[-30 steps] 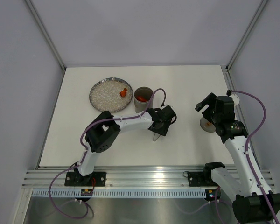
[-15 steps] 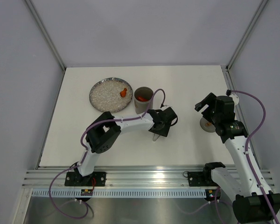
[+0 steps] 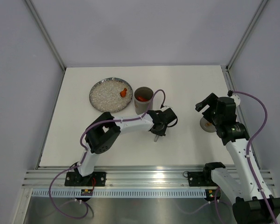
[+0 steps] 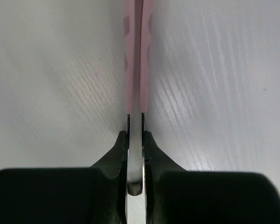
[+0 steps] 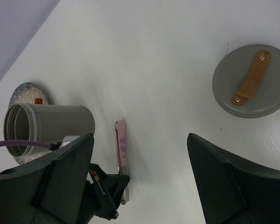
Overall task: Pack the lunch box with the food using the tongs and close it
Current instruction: Pick up the clamp at the center of the board.
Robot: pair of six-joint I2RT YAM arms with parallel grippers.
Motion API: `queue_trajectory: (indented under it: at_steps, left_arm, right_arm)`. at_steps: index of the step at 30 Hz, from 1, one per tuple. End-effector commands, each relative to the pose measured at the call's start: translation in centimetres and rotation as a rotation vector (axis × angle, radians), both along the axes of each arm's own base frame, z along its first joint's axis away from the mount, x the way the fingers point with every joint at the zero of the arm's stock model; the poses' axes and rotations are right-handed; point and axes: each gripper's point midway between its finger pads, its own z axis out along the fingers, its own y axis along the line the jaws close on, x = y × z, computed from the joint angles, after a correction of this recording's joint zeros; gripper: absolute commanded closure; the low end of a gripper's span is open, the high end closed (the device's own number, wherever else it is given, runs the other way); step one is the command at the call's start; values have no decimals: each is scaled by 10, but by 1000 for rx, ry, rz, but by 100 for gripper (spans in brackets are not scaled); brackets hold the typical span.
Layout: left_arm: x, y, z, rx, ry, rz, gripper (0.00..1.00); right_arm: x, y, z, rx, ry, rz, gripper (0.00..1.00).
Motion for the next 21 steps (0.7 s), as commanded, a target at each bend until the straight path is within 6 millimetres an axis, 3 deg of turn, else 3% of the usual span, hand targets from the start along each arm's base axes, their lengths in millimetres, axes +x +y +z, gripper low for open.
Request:
queue_trajectory:
  at_steps: [1, 4, 11, 16, 21]
  left_arm:
    - [-13, 13, 3, 34, 27, -37, 100]
    - [-15, 12, 22, 8, 14, -63, 100]
    - [-21, 20, 100, -60, -66, -209, 100]
    - [-19, 39, 158, -82, -127, -257, 100]
    - [1, 67, 206, -137, -158, -192, 99]
  right_arm:
    - [0, -2, 22, 9, -58, -10, 11]
    - [-1, -3, 22, 4, -62, -14, 11]
    - [-1, -5, 23, -6, -63, -22, 11]
    - [-1, -8, 23, -16, -65, -31, 11]
    - [-3, -11, 28, -33, -74, -36, 11]
